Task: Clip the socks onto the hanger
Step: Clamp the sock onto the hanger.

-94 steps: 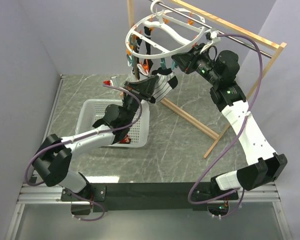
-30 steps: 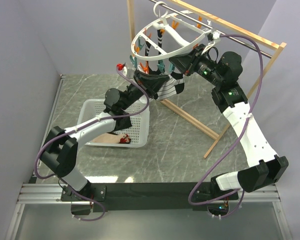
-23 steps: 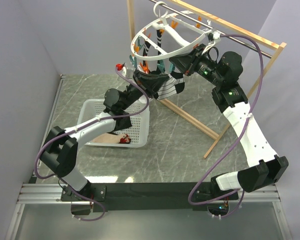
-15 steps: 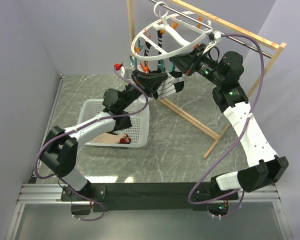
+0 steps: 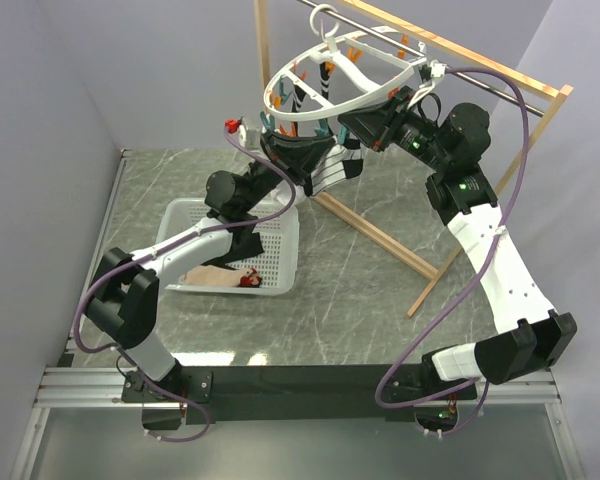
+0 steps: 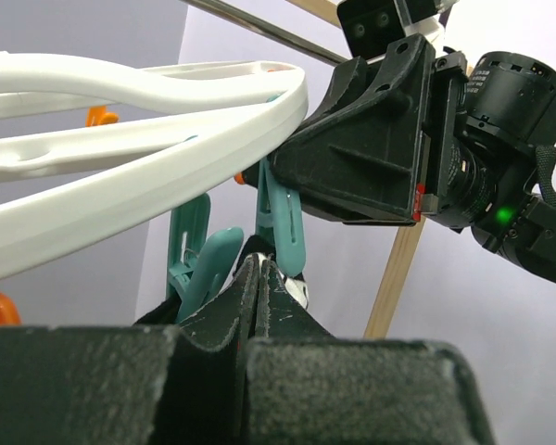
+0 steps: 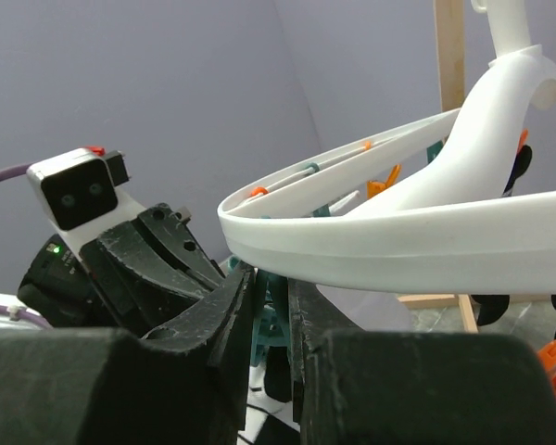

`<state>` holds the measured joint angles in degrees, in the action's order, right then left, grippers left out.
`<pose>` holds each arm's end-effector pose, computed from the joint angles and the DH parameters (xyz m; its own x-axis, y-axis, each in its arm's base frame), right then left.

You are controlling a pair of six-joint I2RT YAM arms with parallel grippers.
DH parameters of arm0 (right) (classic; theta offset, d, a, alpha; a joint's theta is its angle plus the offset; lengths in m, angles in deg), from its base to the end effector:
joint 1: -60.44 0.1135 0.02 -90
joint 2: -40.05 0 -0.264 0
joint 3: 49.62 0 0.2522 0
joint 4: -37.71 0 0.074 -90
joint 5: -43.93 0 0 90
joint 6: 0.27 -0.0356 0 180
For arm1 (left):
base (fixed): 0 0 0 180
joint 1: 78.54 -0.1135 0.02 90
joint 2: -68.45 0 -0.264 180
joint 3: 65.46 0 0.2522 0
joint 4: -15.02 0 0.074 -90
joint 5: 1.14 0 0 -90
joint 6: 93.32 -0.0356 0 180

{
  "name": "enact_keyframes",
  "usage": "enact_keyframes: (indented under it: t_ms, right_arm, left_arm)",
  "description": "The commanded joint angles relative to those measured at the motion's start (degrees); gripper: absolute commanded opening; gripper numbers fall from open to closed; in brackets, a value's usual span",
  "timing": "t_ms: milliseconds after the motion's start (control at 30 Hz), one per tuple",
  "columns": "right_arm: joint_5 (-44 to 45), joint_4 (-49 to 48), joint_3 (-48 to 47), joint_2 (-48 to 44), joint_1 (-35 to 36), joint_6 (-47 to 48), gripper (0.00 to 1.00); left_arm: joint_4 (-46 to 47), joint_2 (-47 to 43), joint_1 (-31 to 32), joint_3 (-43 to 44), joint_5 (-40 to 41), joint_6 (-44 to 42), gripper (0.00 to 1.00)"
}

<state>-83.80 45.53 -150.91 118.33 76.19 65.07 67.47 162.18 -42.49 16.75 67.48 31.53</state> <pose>0.2800 0.1016 0.4973 -0.0975 0.3154 -0.9439 -0.8169 0.5164 0.2569 0.2877 -0.2254 0.3968 -0.0057 -0.6540 -0.7565 0.9351 0.2645 -0.2357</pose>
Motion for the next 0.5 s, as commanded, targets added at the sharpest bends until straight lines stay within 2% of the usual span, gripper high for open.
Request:
enact_keyframes:
  t_ms: [0, 300, 467]
  right_arm:
    - [-3.1, -4.4, 0.3, -1.7, -0.4, -1.5, 0.00]
    - [-4.9, -3.5, -0.5, -0.3, -1.0, -1.3, 0.00]
    - [-6.6, -1.6, -1.9, 0.7, -1.1, 0.3, 0.04]
  left_arm:
    - [2.8, 0.4, -0.2, 2.0, -1.3, 0.7, 0.01]
    - [3.7, -0.6, -0.8, 0.9, -1.0, 1.4, 0.01]
    - [4.5, -0.5, -1.2, 1.5, -1.3, 2.5, 0.01]
